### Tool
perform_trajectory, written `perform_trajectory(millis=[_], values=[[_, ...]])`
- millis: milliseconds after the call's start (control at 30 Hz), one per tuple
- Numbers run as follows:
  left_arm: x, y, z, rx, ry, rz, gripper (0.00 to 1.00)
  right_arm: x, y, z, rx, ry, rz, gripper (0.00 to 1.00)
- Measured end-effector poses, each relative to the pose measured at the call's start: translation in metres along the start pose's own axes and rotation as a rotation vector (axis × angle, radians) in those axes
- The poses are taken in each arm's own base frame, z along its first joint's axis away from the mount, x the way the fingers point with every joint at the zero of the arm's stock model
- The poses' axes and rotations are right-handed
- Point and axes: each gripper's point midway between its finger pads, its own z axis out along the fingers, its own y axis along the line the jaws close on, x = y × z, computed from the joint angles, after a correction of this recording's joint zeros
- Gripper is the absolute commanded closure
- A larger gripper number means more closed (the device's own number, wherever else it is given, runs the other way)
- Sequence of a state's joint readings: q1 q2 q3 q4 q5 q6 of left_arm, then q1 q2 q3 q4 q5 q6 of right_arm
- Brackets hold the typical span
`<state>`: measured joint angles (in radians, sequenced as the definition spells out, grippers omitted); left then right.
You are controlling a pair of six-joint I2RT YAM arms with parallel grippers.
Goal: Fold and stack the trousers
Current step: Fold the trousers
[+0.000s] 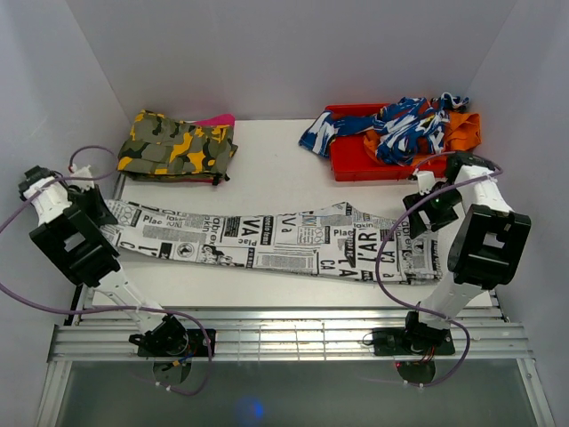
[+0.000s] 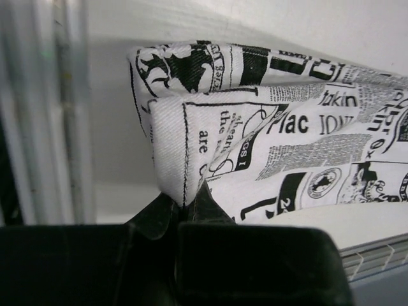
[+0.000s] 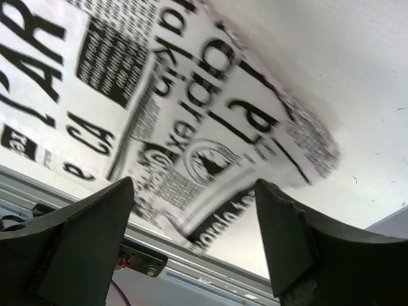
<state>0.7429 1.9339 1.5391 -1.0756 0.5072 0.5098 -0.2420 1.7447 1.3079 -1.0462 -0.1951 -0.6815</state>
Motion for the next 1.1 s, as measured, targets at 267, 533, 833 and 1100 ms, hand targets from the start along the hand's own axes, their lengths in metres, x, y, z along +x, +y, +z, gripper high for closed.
perform_trajectory(millis=[267,533,833,1100], values=[[-0.046,-0.026,-0.056,-0.026,-0.079,0.14,1.0,-0.012,0.018,-0.035,-0.017,-0.088,-0.027,0.06],[-0.005,-0.198,-0.028,0.243,0.054,0.309,1.0,-0.005,0.024,-0.038,-0.03,-0.071,-0.024,0.07],[0.077,-0.332,0.025,0.288,0.162,0.312,1.0,0.015,0.025,-0.027,-0.042,-0.011,0.001,0.07],[0.095,-0.371,0.088,0.204,0.185,0.215,1.0,0.017,0.024,-0.028,-0.029,0.001,0.001,0.07]])
